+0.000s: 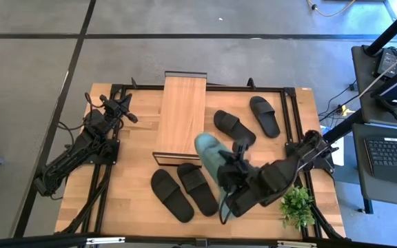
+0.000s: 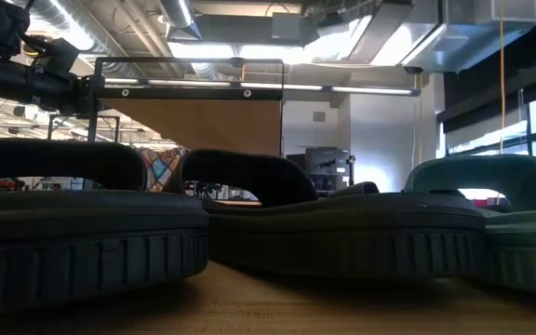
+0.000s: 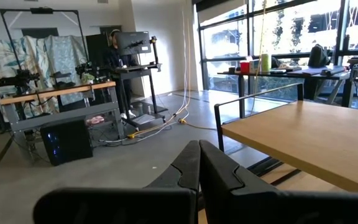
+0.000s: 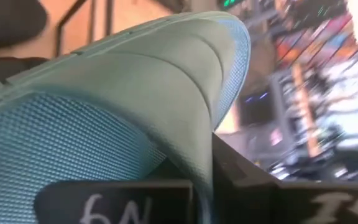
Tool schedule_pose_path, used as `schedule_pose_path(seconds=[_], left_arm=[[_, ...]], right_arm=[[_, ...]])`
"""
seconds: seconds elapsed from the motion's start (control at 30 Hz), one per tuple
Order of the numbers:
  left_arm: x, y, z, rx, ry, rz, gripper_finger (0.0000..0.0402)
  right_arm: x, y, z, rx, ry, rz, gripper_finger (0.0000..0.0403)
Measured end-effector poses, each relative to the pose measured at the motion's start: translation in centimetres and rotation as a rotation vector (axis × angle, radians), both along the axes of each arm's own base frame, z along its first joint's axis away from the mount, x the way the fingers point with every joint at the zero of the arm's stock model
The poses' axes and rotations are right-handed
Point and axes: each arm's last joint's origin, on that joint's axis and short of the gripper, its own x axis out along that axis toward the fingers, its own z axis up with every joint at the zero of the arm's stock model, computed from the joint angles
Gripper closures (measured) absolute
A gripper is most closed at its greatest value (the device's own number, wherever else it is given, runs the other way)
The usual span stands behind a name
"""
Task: Pick and place slides into the shelf
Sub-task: Put the green slide on the shelf
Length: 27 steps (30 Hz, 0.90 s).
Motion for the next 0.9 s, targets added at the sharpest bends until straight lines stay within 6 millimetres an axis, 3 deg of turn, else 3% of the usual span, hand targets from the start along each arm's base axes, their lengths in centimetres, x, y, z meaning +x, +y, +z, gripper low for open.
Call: schedule_pose_path(seconds=[0.2, 0.37, 0.6, 0.73, 0.9], left_arm=[[0.0, 0.0, 0.0, -0.001, 0.001, 0.000, 0.0401], [0.0, 0.0, 0.0, -0.001, 0.001, 0.000, 0.0401], [0.0, 0.0, 0.0, -0.003, 0.002, 0.000, 0.0401], [0.0, 0.0, 0.0, -0.001, 0.002, 0.000, 0.0401], [0.0, 0.0, 0.0, 0.002, -0.001, 0.000, 0.0401]], right_arm=[[0.7, -2.8, 3.0, -0.089, 0.063, 0.042, 0.0391], [1.7, -5.8, 3.7, -0.151, 0.133, 0.020, 0.0391], [3.3, -11.8, 3.7, -0.061, 0.202, -0.061, 0.0391], [4.9, -15.1, 3.9, 0.062, 0.198, 0.003, 0.0391], [6.5, -19.8, 4.7, 0.045, 0.169, 0.105, 0.0391]])
